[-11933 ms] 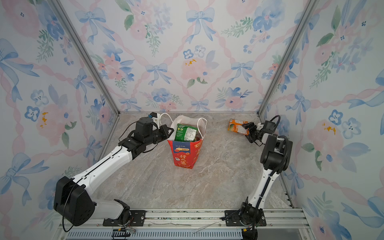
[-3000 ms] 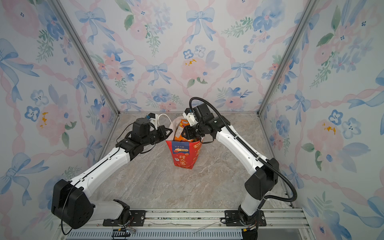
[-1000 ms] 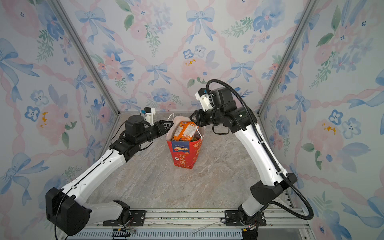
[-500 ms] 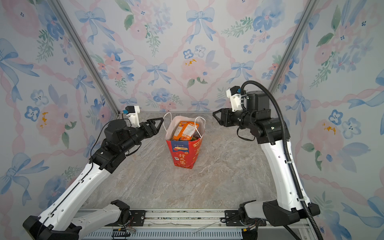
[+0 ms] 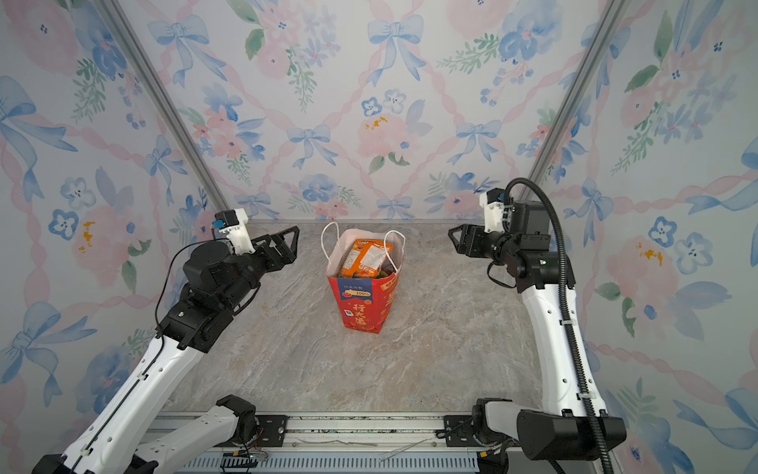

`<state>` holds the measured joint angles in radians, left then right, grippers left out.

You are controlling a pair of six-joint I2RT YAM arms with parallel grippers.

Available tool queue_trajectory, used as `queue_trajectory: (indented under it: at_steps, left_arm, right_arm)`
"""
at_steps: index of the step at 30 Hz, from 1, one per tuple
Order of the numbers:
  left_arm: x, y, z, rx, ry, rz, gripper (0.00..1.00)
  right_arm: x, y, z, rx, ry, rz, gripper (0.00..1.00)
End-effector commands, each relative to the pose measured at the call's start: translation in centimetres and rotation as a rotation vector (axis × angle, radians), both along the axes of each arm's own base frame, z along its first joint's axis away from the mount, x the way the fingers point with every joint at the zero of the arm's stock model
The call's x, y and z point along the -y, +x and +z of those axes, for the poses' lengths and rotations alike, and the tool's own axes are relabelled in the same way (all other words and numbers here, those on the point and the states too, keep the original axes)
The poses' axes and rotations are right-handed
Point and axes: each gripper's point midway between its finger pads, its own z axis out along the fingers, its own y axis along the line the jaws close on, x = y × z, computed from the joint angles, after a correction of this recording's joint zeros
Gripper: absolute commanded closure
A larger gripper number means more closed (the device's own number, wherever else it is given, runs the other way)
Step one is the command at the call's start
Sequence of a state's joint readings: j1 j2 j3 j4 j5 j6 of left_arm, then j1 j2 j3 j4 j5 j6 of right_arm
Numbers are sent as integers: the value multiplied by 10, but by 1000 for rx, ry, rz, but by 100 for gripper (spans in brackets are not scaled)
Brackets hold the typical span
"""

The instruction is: Place the snacks into the paper bag

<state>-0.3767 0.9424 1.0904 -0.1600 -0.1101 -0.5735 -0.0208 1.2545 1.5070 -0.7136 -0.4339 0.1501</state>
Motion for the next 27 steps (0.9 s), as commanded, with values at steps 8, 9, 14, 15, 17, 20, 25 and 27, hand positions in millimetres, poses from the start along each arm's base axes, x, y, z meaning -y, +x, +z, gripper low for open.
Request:
queue_trajectory:
  at_steps: [8,9,14,15,17,20,25,27]
  left_arm:
    - [-62,6,-27,192,171,292,2]
    - [-66,7,-32,193,191,309,2]
    - [-84,20,-72,148,297,367,2]
    - [-88,23,-80,134,308,381,2]
    - [-97,27,-95,116,319,399,2]
    - [-110,32,-117,94,328,420,2]
    - [-130,41,-155,41,346,441,2]
    - [-134,45,-171,6,363,429,2]
  right_arm:
    - [49,27,-23,157,-46,-109,17]
    - [53,28,-29,154,-61,-122,11]
    - [70,37,-63,122,-90,-165,3]
    - [72,40,-71,116,-92,-167,3]
    - [75,43,-86,107,-96,-169,3]
    - [80,50,-105,113,-103,-180,3]
    - [94,57,-137,168,-130,-256,4]
    - [98,57,-153,190,-140,-283,3]
